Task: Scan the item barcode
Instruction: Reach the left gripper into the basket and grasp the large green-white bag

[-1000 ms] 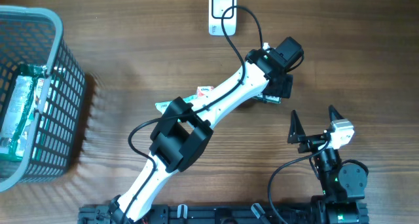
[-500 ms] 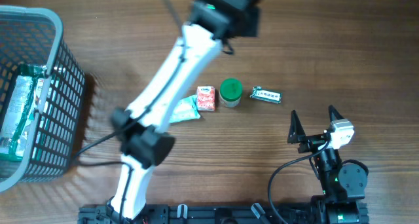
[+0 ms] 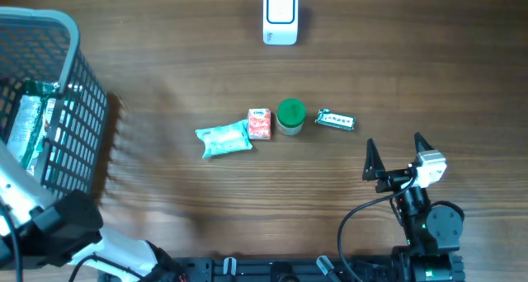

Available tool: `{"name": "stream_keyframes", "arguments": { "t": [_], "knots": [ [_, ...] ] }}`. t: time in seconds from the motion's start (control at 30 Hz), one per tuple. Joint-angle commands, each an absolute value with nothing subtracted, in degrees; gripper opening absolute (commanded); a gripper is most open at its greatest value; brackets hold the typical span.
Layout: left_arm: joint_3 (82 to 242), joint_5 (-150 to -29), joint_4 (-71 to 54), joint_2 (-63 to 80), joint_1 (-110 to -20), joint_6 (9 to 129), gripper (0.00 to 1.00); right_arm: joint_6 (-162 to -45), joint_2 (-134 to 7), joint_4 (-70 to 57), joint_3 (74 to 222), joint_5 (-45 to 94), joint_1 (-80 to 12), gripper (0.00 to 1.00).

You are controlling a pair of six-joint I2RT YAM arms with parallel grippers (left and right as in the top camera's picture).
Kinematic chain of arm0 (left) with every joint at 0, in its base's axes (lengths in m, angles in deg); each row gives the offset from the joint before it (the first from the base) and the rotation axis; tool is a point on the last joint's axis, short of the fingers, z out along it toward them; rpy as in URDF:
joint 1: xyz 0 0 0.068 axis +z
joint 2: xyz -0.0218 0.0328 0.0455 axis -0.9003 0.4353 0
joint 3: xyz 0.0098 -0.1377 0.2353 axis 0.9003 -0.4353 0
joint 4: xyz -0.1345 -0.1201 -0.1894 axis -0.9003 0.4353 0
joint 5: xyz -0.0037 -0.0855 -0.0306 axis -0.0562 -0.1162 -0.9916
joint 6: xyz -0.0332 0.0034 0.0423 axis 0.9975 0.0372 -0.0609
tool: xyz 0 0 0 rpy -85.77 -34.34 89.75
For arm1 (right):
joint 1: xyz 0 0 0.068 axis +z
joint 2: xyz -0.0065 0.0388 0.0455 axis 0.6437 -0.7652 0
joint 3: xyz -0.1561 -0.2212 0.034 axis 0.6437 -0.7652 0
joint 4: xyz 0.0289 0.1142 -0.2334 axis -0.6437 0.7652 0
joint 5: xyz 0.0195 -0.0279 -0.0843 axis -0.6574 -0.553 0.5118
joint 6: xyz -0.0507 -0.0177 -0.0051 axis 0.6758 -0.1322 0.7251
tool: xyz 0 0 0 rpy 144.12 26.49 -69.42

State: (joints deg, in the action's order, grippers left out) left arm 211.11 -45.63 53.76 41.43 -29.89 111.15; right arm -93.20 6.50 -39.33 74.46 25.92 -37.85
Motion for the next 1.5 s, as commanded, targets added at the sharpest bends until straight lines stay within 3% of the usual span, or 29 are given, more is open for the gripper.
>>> {"name": "stream_keyframes", "arguments": {
  "t": [0.0,0.2,0.4,0.7,0.97,1.0,1.03,1.2,1.27,1.47],
  "knots": [
    [197.5,-44.2,51.1,41.8,-26.2,113.0,1.00,-92.9,7.0,-39.6,74.4,26.5,-37.7,1.00],
    [172.0,-44.3,32.4,41.8,-25.2,112.9,1.00,-92.9,7.0,-39.6,74.4,26.5,-37.7,1.00],
    [160.9,-44.2,13.5,41.8,-24.5,112.3,1.00,-92.9,7.0,-39.6,74.4,26.5,-37.7,1.00],
    [160.0,-46.0,7.8,43.9,-19.6,112.8,1.00,-92.9,7.0,-39.6,74.4,26.5,-37.7,1.00],
    [160.0,-50.2,9.2,58.1,-16.7,112.1,1.00,-92.9,7.0,-39.6,74.4,26.5,-37.7,1.00],
    [160.0,-50.2,9.8,59.8,-16.6,109.8,0.60,-92.9,7.0,-39.6,74.4,26.5,-37.7,1.00],
    [160.0,-50.4,9.7,61.0,-16.7,107.4,0.04,-92.9,7.0,-39.6,74.4,26.5,-37.7,1.00],
    [161.8,-53.0,8.9,58.1,-16.9,100.0,0.04,-92.9,7.0,-39.6,74.4,26.5,-37.7,1.00],
    [165.6,-58.7,9.2,52.4,-16.9,94.2,0.04,-92.9,7.0,-39.6,74.4,26.5,-37.7,1.00],
    [175.8,-66.9,11.8,29.3,-16.9,94.3,0.04,-92.9,7.0,-39.6,74.4,26.5,-37.7,1.00]
  ]
}}
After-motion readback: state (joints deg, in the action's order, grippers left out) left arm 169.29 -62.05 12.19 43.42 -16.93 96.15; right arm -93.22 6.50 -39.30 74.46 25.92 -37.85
